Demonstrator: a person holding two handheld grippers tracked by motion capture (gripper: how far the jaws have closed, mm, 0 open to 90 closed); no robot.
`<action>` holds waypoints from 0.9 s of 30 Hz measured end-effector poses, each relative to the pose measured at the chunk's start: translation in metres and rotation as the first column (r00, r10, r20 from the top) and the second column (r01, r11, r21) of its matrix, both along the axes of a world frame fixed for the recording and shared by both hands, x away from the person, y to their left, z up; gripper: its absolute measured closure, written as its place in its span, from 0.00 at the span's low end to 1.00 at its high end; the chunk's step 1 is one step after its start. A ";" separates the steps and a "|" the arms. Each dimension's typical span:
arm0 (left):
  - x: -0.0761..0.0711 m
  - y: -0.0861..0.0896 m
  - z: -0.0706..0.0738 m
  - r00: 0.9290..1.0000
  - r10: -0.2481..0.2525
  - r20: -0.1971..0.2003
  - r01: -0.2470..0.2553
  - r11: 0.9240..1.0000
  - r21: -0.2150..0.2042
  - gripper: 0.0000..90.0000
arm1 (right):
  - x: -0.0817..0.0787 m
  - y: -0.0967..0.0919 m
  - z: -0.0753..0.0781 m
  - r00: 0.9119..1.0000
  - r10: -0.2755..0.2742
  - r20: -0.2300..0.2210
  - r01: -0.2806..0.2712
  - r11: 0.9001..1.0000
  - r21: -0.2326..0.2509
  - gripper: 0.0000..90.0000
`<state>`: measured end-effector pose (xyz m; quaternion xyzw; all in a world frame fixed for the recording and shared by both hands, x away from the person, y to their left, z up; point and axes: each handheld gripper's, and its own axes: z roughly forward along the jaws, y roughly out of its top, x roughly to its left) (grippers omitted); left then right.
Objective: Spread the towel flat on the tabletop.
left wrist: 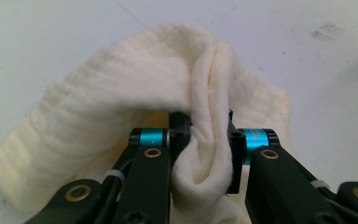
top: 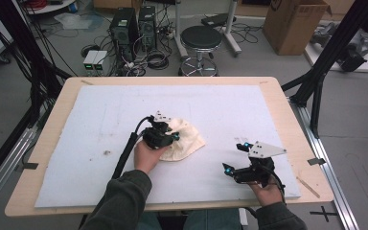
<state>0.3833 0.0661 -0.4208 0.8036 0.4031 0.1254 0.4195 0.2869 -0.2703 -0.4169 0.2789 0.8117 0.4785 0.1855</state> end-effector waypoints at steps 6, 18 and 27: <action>0.000 0.006 0.005 0.999 -0.020 0.028 0.021 1.000 -0.013 0.60 | 0.002 0.000 -0.001 1.000 0.005 -0.006 -0.005 1.000 -0.005 0.13; -0.018 0.056 0.032 0.993 0.017 0.114 -0.006 0.995 -0.098 0.43 | 0.003 0.004 -0.002 1.000 0.018 -0.019 -0.018 1.000 -0.001 0.13; -0.031 0.081 0.022 0.993 0.024 0.118 -0.022 1.000 -0.019 0.44 | 0.013 0.008 0.003 0.999 0.027 -0.039 -0.027 1.000 0.016 0.13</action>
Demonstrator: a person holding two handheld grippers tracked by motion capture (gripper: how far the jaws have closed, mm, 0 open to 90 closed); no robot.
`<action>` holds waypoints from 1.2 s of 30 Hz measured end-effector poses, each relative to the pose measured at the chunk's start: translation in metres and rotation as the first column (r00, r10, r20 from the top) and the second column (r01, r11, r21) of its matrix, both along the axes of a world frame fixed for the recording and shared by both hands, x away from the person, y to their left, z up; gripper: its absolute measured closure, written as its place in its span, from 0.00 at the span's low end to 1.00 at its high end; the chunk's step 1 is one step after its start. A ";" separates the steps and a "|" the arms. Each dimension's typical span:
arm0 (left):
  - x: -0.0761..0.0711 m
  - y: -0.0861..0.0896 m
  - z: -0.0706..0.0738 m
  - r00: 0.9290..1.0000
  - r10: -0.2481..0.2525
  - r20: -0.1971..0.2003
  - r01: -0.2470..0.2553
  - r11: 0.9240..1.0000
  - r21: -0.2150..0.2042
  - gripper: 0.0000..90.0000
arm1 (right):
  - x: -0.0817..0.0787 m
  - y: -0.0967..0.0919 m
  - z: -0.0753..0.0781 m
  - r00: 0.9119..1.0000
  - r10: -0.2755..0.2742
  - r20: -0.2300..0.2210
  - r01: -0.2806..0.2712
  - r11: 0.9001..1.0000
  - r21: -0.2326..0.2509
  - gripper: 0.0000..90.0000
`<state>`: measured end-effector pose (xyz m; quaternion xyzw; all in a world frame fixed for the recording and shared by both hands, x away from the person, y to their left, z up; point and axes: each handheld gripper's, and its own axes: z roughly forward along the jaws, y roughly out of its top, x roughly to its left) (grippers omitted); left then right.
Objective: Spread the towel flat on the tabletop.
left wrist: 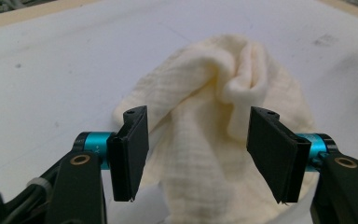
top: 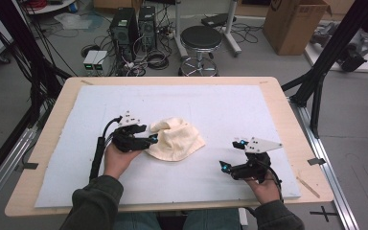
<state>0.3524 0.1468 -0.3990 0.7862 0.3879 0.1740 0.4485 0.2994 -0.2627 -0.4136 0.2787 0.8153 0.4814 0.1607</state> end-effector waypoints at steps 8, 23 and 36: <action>0.007 0.011 -0.014 0.998 0.000 -0.058 0.003 0.999 0.050 0.54 | 0.026 0.012 0.008 1.000 0.023 -0.008 -0.023 1.000 -0.019 0.22; 0.015 0.008 -0.036 0.989 -0.051 -0.136 0.065 0.993 0.102 0.65 | 0.074 0.048 -0.009 0.992 0.047 -0.120 -0.056 0.996 -0.070 0.60; 0.010 0.002 -0.038 0.995 -0.043 -0.091 0.060 0.981 0.184 0.73 | 0.092 0.071 -0.031 0.983 0.049 -0.176 -0.075 0.987 -0.145 0.74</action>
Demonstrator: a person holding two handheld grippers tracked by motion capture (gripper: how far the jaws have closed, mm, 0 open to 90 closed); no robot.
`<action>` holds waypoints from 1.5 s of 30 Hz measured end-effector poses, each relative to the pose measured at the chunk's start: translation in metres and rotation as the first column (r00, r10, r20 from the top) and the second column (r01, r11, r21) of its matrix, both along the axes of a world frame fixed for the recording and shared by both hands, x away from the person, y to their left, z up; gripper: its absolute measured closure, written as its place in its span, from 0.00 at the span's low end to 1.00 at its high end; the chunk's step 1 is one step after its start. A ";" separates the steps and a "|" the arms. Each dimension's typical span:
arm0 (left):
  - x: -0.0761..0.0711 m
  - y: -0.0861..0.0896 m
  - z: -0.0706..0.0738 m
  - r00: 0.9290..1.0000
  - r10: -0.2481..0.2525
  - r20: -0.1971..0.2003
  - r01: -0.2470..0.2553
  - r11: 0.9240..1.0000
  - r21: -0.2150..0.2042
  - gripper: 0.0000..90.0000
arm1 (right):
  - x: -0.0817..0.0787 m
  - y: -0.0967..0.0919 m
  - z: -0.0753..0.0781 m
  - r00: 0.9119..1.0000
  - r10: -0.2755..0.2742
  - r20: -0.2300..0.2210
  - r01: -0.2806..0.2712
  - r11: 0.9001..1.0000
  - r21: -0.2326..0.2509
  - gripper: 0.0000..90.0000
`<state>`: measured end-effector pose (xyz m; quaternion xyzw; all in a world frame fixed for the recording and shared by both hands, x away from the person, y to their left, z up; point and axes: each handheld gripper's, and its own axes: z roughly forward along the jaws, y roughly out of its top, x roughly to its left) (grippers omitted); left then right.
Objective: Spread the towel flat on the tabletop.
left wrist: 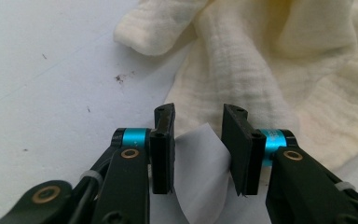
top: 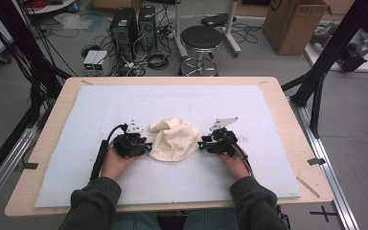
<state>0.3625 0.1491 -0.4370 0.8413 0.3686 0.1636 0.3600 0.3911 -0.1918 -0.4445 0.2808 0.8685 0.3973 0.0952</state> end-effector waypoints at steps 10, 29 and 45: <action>-0.001 -0.001 -0.001 1.000 0.012 0.012 -0.012 1.000 0.004 0.79 | 0.002 -0.002 -0.001 0.999 0.011 -0.042 -0.009 0.999 0.036 0.88; -0.007 0.003 0.005 1.000 -0.021 0.003 0.021 1.000 -0.021 0.97 | -0.006 -0.012 0.012 0.999 0.019 -0.035 -0.018 0.999 0.028 0.92; -0.052 0.013 0.020 0.997 -0.066 0.038 0.066 0.998 -0.008 0.98 | -0.056 -0.021 0.024 0.996 0.087 0.012 -0.087 0.996 -0.004 0.92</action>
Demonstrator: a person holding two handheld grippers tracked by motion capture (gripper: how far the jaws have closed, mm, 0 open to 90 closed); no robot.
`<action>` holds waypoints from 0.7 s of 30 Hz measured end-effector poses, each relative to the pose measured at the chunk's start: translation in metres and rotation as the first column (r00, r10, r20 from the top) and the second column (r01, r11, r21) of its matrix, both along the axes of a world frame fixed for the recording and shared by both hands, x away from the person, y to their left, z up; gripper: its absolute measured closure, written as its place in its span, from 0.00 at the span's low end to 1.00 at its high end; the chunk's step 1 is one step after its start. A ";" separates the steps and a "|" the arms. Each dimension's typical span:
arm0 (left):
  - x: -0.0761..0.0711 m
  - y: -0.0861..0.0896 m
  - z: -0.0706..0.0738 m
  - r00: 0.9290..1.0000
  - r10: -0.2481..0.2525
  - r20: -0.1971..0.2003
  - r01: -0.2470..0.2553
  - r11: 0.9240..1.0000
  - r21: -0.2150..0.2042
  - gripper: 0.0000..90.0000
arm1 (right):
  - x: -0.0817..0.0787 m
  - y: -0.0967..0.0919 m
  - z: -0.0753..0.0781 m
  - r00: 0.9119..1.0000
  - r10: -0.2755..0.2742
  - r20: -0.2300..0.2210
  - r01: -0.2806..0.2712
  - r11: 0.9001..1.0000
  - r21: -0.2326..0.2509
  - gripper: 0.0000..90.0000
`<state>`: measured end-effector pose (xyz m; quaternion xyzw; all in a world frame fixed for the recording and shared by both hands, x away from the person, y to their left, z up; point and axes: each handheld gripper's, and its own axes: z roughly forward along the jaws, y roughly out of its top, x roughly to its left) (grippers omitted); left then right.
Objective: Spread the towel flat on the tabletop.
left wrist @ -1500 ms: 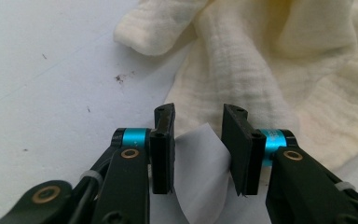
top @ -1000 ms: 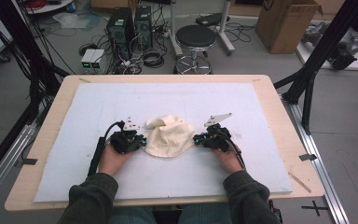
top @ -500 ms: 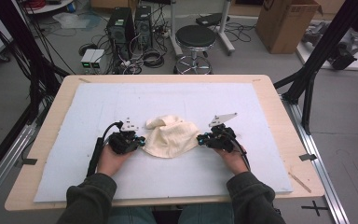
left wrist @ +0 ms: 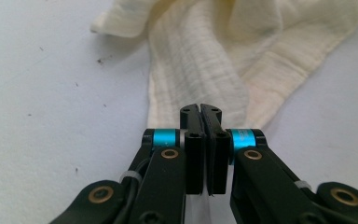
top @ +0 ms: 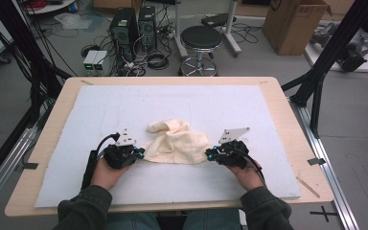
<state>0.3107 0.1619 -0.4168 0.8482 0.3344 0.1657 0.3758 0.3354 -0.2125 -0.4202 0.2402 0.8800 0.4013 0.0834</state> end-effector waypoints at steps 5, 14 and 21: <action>-0.018 -0.001 0.009 0.999 -0.026 0.024 0.027 1.000 -0.010 0.98 | -0.018 -0.006 0.004 1.000 0.011 0.019 -0.011 1.000 0.016 0.91; -0.051 0.001 0.015 0.997 -0.064 0.052 0.064 0.998 0.001 0.98 | -0.048 -0.015 0.013 0.999 0.035 0.041 -0.038 0.997 0.065 0.91; -0.079 0.007 0.013 0.995 -0.078 0.057 0.078 0.997 0.008 0.98 | -0.069 -0.008 0.006 0.996 0.088 0.028 -0.089 0.995 0.034 0.90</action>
